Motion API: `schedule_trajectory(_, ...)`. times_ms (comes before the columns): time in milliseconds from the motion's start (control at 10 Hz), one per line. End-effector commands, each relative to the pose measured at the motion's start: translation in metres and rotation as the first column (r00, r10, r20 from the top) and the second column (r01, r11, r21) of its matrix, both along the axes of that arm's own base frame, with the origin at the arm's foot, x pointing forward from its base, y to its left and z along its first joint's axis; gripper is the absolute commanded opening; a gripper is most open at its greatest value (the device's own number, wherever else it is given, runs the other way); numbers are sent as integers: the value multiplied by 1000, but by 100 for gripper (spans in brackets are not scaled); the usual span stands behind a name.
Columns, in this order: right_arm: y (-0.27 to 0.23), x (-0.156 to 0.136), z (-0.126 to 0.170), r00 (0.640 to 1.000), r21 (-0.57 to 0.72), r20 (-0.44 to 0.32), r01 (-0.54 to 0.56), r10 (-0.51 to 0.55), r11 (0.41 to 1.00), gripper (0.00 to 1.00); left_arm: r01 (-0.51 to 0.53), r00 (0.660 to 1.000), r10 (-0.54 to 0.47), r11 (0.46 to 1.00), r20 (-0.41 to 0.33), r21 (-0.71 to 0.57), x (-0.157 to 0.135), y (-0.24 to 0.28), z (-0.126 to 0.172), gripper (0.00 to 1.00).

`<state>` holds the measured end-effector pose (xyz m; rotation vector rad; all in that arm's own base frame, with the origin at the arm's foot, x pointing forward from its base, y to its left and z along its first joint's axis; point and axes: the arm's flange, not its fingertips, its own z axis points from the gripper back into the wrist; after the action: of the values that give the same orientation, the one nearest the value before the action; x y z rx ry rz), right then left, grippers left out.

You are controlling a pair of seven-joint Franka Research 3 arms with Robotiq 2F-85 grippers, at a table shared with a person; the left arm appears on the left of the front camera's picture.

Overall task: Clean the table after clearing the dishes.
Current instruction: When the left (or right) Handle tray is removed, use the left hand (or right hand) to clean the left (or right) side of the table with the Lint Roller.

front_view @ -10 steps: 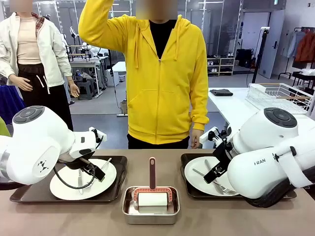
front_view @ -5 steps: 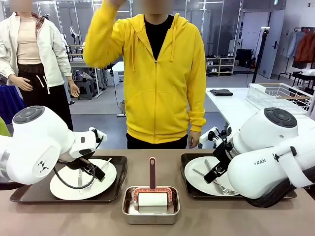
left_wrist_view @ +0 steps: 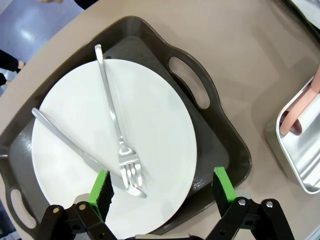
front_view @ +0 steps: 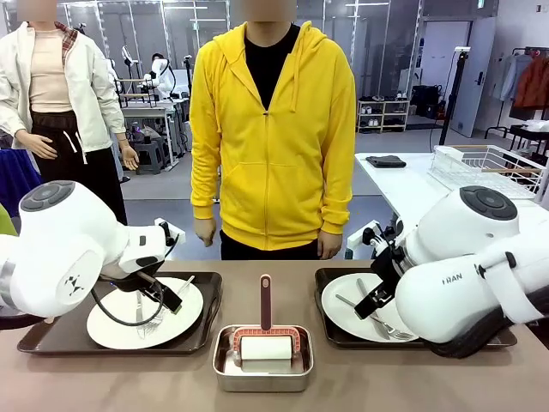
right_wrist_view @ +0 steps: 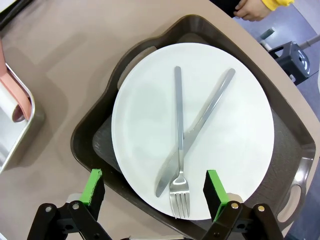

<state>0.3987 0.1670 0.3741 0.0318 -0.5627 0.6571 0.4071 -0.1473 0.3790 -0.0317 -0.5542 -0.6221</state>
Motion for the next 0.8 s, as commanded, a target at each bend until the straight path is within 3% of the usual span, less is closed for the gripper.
schedule_trajectory(0,-9,24,28,996,78,-82,-35,41,996,100,55,996,-58,997,-66,-48,15,27,24,100)
schedule_trajectory(200,-20,43,56,981,214,-192,13,29,977,100,87,981,-130,959,-145,-270,33,57,53,100)
schedule_trajectory(400,-35,55,68,935,418,-353,116,43,901,100,173,935,-307,835,-181,-523,40,82,68,100)
schedule_trajectory(500,-50,57,71,899,537,-433,195,70,821,100,155,917,-350,752,-189,-641,44,97,70,100)
schedule_trajectory(700,-102,44,77,885,737,-447,281,131,615,100,75,936,-323,568,-138,-819,31,152,70,100)
